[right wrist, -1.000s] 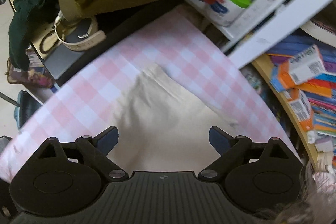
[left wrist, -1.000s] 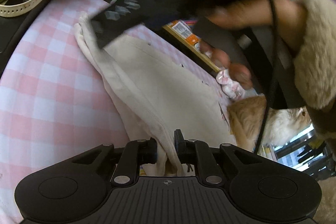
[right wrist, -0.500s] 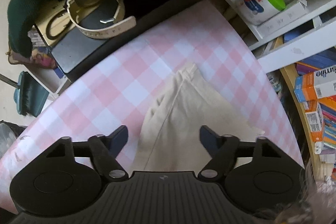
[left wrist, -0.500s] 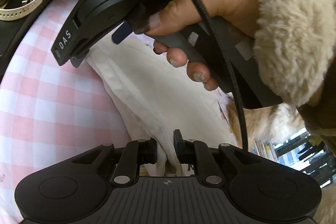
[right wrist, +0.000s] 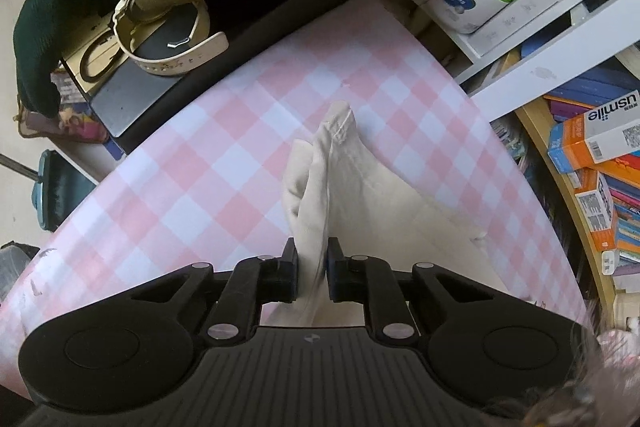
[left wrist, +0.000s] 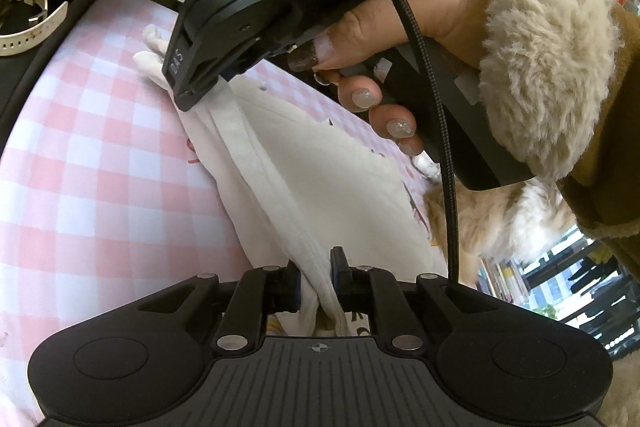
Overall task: Fold clothes
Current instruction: 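Grasp the folded bag edge with the left gripper while the right gripper grasps it too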
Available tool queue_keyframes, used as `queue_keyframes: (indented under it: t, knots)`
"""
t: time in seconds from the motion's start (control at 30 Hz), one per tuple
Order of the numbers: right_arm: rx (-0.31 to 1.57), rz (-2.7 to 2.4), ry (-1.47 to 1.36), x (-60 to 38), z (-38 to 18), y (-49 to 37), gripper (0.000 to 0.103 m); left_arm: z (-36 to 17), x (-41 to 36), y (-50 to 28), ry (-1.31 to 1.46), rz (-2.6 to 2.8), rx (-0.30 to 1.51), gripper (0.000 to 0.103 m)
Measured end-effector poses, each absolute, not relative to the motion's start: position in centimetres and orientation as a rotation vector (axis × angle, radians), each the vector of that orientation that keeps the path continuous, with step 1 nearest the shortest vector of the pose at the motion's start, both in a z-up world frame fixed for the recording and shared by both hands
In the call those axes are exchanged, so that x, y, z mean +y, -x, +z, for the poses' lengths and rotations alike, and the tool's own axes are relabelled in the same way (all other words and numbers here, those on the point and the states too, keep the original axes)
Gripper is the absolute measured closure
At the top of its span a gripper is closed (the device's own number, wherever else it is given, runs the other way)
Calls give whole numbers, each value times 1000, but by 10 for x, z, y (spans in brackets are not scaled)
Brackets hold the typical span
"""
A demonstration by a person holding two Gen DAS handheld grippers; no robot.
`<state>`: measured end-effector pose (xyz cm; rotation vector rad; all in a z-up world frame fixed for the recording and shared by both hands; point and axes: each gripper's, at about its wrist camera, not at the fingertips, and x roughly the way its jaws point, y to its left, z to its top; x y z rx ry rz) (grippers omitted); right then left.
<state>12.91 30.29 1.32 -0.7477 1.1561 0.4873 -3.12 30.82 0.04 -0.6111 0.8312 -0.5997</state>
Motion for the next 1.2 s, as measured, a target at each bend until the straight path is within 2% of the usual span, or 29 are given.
queue_keyframes:
  t: [0.43,0.53,0.6,0.7,0.83,1.0,1.1,1.2]
  knots:
    - [1160,493,730,304,12,-128,90,-1,311,32,618,-591,839,92]
    - [1163,502,742,308,8,-127,81,1,311,33,613,-594,840,92]
    - [1161,509,757,312,5,-125,68,1,311,33,610,-594,843,92]
    - [1162,520,777,317,0,-122,63,1,310,34,605,-594,847,92]
    - [1170,518,806,321,-10,-120,62,2,309,35,596,-594,851,92]
    - [1169,512,810,316,-12,-122,88,3,309,37,591,-596,850,92]
    - [1154,518,777,308,-1,-125,93,7,305,38,579,-608,837,92]
    - [1133,526,738,296,14,-128,94,13,299,37,557,-630,824,92]
